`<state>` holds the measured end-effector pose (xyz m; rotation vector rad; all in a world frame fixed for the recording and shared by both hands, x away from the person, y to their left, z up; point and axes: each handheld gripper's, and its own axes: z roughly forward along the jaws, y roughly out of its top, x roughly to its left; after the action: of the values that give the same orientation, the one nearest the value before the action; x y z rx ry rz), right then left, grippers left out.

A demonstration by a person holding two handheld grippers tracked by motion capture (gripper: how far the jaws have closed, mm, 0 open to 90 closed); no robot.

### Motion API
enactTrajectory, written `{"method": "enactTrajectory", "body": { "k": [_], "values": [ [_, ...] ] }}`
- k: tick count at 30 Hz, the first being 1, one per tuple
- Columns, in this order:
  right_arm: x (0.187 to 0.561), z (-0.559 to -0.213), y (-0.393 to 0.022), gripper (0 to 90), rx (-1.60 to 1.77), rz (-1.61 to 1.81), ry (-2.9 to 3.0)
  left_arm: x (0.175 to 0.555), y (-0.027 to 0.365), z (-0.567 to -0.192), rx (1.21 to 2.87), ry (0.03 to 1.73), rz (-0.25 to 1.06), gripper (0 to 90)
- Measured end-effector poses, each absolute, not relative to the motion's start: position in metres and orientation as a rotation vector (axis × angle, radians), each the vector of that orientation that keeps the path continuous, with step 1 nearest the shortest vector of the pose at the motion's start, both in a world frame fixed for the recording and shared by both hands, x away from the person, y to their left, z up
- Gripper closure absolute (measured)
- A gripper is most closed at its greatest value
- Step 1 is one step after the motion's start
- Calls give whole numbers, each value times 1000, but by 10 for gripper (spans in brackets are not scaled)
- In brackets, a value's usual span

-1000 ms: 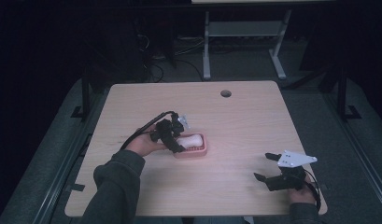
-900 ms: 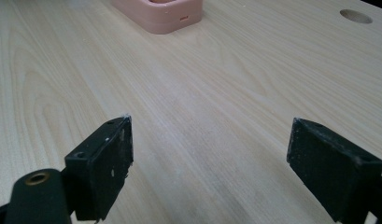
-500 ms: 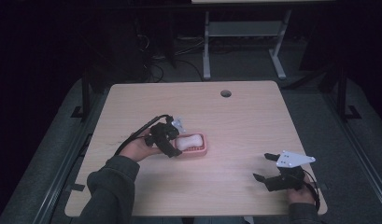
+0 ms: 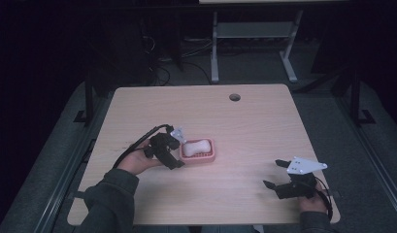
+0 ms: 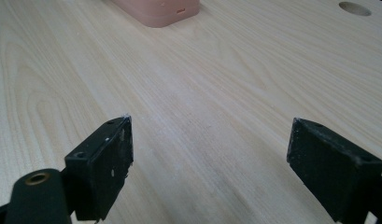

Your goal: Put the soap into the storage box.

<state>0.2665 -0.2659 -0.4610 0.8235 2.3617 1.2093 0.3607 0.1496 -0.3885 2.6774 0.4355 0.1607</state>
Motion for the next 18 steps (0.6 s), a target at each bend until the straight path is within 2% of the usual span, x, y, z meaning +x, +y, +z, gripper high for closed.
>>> {"method": "enactTrajectory", "body": {
  "k": [18],
  "values": [
    [266, -463, -267, 137, 851, 1176, 2363, 345, 172, -396, 2657, 461, 168, 279]
  ]
}}
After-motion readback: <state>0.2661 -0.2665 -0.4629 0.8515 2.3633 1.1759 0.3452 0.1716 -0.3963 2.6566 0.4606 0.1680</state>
